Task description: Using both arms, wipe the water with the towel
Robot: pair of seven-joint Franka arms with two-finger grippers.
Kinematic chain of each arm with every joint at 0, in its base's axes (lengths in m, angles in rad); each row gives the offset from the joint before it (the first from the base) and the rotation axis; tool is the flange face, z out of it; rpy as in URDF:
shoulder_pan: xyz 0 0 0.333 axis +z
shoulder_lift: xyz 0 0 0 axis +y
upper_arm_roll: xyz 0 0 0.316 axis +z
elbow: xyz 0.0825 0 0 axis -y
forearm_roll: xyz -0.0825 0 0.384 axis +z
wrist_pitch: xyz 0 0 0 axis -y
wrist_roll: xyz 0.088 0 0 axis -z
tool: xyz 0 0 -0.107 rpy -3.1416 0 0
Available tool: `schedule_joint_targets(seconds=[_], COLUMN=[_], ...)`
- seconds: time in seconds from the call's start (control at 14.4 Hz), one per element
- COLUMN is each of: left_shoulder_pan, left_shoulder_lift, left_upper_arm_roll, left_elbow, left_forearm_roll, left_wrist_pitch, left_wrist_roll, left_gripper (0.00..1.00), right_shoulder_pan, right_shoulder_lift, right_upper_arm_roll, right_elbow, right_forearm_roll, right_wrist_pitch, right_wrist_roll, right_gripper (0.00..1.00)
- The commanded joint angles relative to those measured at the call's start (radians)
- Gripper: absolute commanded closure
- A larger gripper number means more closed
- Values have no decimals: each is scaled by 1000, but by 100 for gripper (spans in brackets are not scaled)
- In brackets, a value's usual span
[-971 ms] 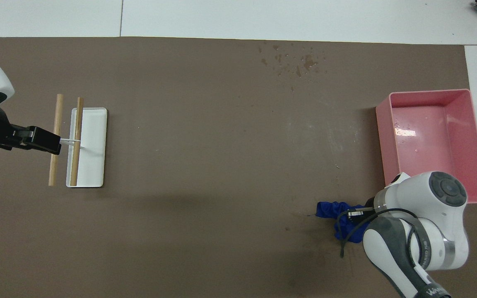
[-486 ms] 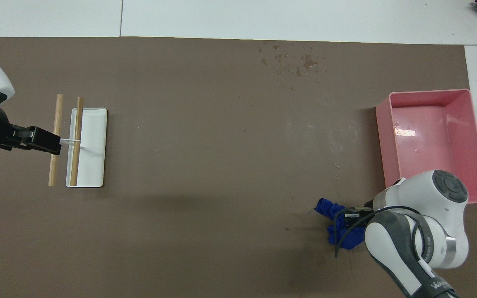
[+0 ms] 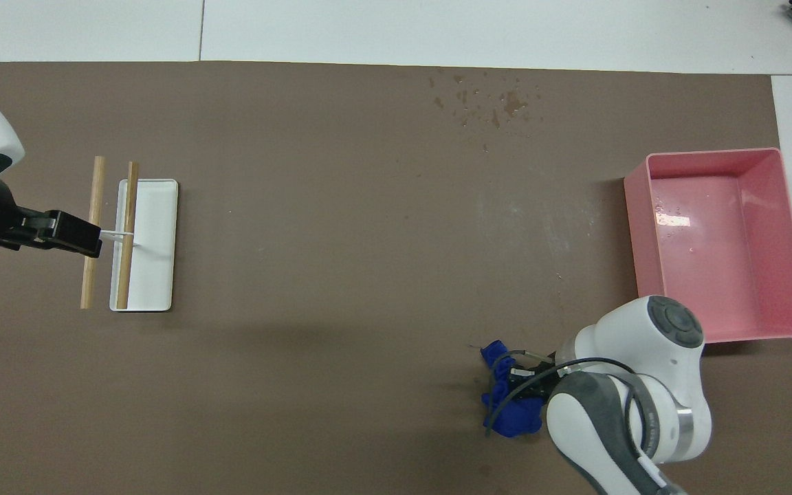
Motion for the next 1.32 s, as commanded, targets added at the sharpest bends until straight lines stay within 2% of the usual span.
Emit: schedule_joint_targets(seconds=[0.0, 0.14, 0.28, 0.42, 0.55, 0.97, 1.25], left_shoulder_pan=[4, 5, 16, 19, 19, 18, 4], left_shoulder_lift=[-5, -5, -5, -16, -17, -17, -16], left_upper_arm_roll=[-4, -2, -2, -2, -4, -4, -2], left_elbow=[-3, -3, -4, -36, -44, -46, -44], left_forearm_roll=[19, 17, 17, 17, 10, 10, 10], left_wrist_pitch=[-14, -14, -1, 38, 73, 72, 67], left_wrist_roll=[14, 18, 7, -24, -54, -41, -35], left_gripper=[0, 0, 0, 0, 0, 0, 0], right_shoulder_pan=[102, 105, 65, -10, -100, -340, -351], right_shoulder_lift=[-6, -4, -12, -30, -46, -46, -59], right_upper_arm_roll=[1, -1, -4, -5, -4, -4, 1], right_elbow=[-6, -7, -36, -78, -110, -110, -112], right_forearm_roll=[80, 80, 78, 54, -27, -216, -205], right_wrist_pitch=[76, 96, 90, 84, 84, 39, -25], right_wrist_roll=[122, 129, 41, -82, -193, -466, -407], right_gripper=[100, 100, 100, 100, 100, 100, 100])
